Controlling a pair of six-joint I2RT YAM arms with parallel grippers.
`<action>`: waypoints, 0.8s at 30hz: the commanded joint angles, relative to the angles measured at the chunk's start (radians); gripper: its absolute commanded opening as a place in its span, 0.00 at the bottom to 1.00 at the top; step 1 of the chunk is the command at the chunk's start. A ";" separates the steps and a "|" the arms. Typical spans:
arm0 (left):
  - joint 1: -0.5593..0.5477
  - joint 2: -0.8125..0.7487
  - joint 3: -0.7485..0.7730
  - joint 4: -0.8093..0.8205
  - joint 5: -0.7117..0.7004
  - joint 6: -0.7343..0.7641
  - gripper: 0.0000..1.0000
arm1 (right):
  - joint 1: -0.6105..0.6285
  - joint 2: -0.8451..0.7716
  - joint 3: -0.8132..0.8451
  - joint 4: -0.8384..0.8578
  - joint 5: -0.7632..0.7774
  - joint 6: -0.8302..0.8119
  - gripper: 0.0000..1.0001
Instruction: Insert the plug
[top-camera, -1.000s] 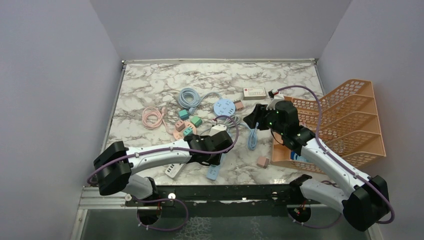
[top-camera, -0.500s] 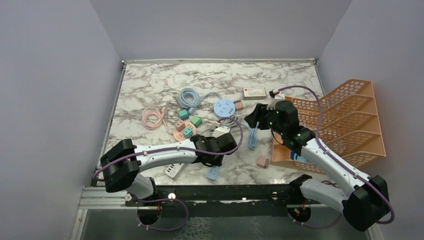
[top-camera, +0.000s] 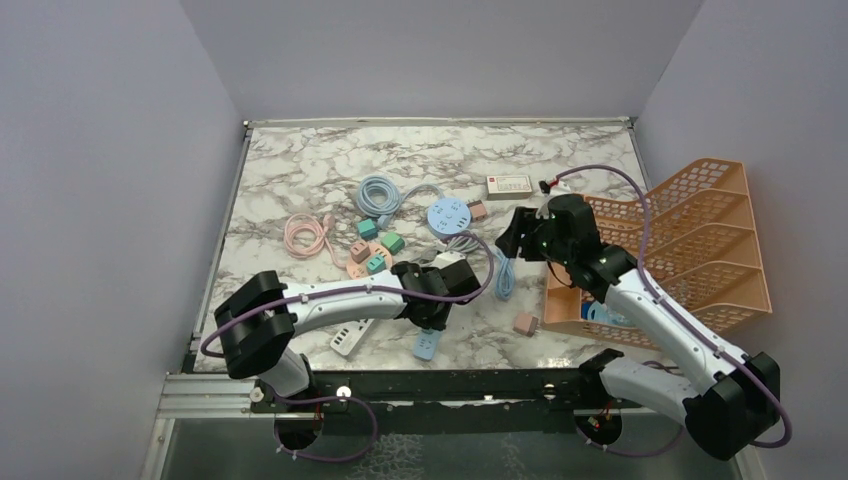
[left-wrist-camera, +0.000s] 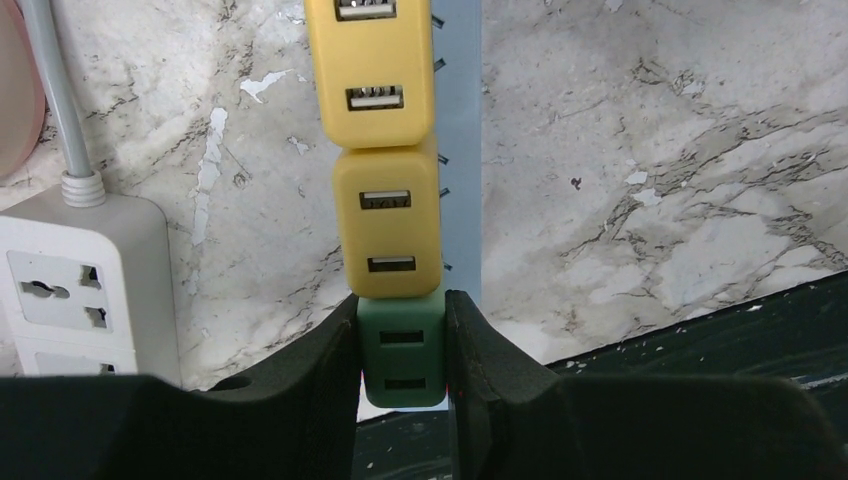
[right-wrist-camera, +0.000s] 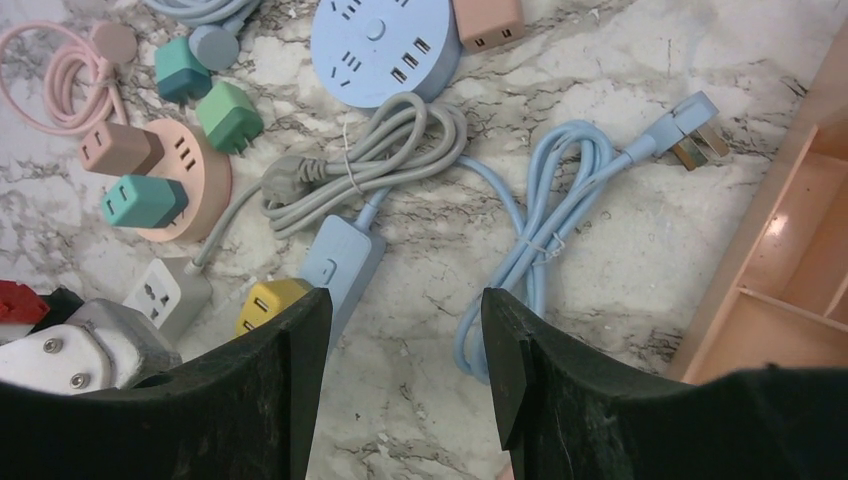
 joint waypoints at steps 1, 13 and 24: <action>0.061 0.123 0.023 0.086 -0.071 0.086 0.00 | -0.003 0.020 0.053 -0.183 0.047 0.004 0.57; 0.111 0.152 0.116 0.198 -0.136 0.121 0.00 | -0.003 0.034 0.088 -0.356 0.036 0.068 0.57; 0.113 0.069 0.086 0.244 -0.182 0.170 0.20 | -0.003 0.149 0.130 -0.560 0.030 0.115 0.54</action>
